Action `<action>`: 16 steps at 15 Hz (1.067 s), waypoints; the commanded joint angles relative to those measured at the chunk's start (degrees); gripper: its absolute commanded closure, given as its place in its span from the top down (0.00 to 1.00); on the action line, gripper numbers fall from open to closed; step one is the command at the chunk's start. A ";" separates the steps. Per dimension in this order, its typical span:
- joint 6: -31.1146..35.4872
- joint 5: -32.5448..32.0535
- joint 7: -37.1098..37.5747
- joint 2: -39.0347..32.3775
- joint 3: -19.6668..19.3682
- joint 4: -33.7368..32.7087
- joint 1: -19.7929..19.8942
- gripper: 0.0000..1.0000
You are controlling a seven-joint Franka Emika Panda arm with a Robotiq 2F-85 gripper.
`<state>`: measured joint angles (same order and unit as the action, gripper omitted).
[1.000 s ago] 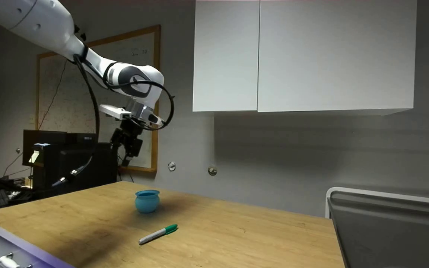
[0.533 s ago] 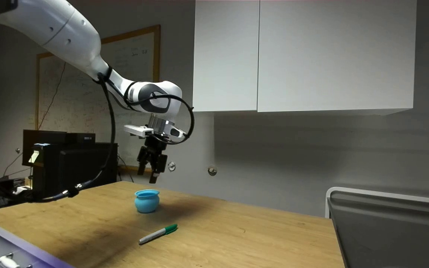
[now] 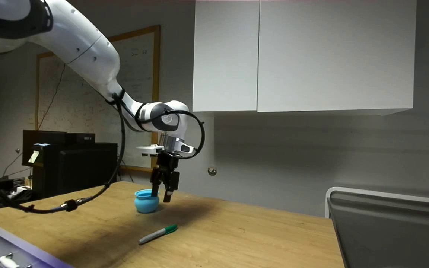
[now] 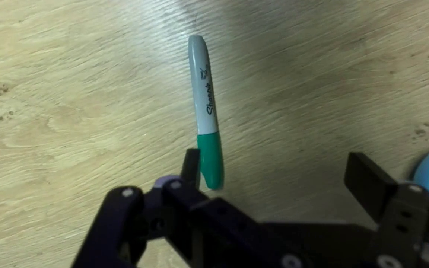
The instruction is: Pick the marker and put it in the cup
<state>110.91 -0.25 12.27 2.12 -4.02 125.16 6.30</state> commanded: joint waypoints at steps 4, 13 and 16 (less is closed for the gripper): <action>1.40 0.42 -0.15 -5.52 -1.84 -2.73 0.30 1.00; 3.67 3.64 -1.86 -10.06 -3.46 -1.87 1.29 1.00; 4.15 5.75 -2.56 -10.66 -3.43 -1.27 1.41 1.00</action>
<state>114.40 2.93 11.60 -7.64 -7.37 123.67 7.33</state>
